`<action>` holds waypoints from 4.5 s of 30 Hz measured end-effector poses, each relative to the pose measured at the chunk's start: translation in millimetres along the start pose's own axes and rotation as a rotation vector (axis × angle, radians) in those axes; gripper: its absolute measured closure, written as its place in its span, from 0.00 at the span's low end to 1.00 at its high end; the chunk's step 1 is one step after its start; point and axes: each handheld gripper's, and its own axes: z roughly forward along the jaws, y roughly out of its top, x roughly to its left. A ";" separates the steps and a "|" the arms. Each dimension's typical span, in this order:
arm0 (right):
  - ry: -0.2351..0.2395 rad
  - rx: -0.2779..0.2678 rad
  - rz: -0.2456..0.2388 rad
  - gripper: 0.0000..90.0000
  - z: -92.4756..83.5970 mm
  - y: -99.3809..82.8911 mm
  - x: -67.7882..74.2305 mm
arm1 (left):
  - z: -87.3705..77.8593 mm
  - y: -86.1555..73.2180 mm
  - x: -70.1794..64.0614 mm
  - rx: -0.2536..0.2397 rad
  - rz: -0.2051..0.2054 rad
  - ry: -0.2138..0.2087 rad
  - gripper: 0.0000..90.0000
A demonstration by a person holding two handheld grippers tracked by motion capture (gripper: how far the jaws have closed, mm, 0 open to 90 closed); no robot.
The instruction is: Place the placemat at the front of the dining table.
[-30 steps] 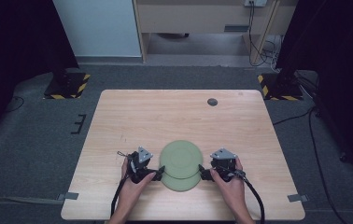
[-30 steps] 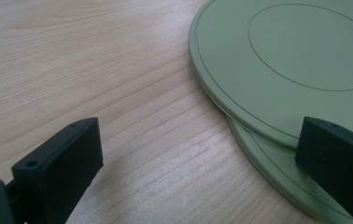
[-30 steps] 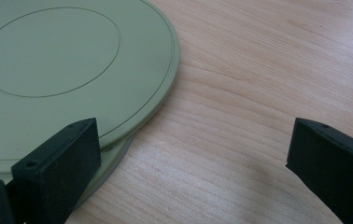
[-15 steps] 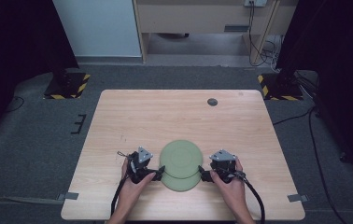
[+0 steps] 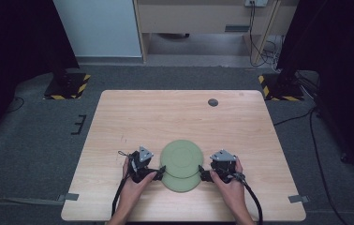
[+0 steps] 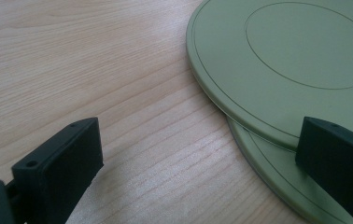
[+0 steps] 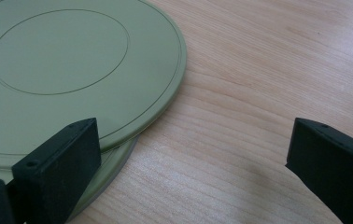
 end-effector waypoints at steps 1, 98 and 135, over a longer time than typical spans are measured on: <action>0.000 0.001 -0.002 0.04 -0.2 -0.1 -0.2 | -0.2 -0.1 -0.2 0.000 0.003 0.000 0.00; 0.321 0.235 0.028 0.21 68.2 105.7 -24.0 | -0.7 -1.5 7.0 0.022 -0.009 -0.063 0.01; 0.425 0.270 0.032 0.22 86.2 88.0 -22.3 | -2.7 1.0 -17.9 0.029 0.031 -0.042 0.02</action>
